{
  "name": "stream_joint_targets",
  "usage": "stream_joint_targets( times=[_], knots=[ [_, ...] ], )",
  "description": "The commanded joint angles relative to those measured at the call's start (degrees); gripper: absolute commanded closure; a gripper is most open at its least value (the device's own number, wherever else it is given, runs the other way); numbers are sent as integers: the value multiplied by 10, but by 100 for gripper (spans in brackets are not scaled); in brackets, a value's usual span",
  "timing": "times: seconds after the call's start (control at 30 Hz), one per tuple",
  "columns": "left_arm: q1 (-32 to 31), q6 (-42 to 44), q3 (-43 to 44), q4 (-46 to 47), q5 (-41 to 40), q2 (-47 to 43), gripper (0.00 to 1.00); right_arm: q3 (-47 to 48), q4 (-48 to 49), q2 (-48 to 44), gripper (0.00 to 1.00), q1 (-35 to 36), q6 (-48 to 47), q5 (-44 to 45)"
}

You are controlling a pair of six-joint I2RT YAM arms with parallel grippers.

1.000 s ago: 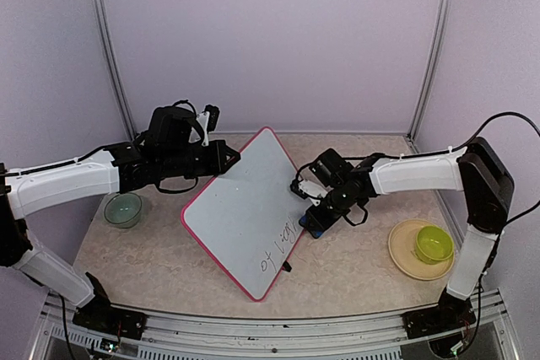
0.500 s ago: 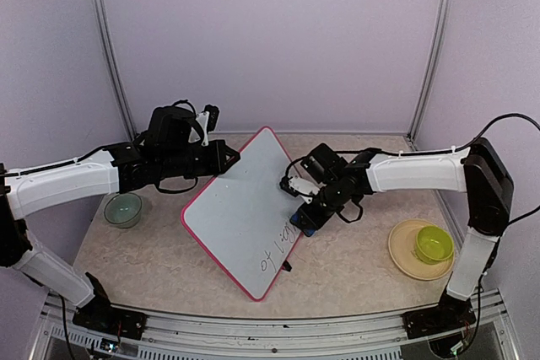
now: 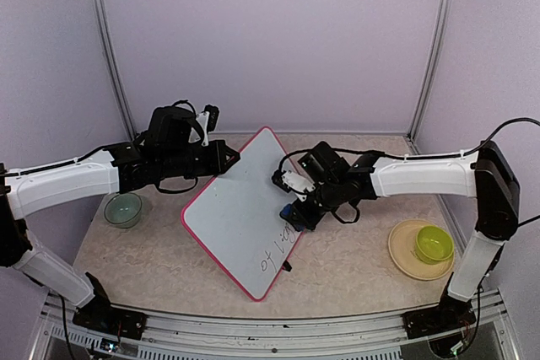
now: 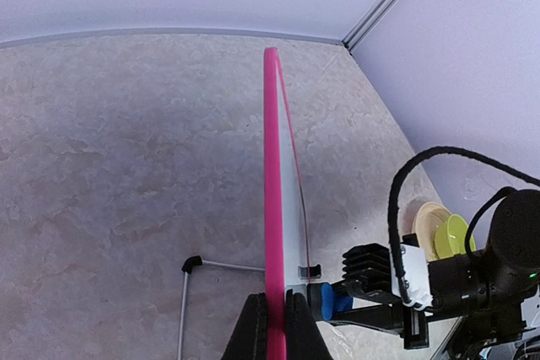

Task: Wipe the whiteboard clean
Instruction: Erase the whiteboard at the center of the board.

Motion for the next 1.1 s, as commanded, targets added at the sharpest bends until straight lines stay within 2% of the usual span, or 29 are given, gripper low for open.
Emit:
stream_joint_targets(
  times=[0.0, 0.3, 0.77, 0.9, 1.07],
  knots=[
    [-14, 7, -12, -44, 36, 0, 100, -59, 6, 18, 100, 5, 6, 9],
    [-17, 6, -13, -44, 35, 0, 100, -104, 22, 17, 100, 4, 18, 3],
    [-18, 4, -15, -44, 32, 0, 100, 55, -10, -2, 100, 14, -12, 17],
    [-18, 4, -15, -43, 32, 0, 100, 47, -9, -7, 100, 21, -13, 12],
    [-18, 3, -15, -41, 35, 3, 100, -5, -2, -3, 100, 31, -7, 11]
  ],
)
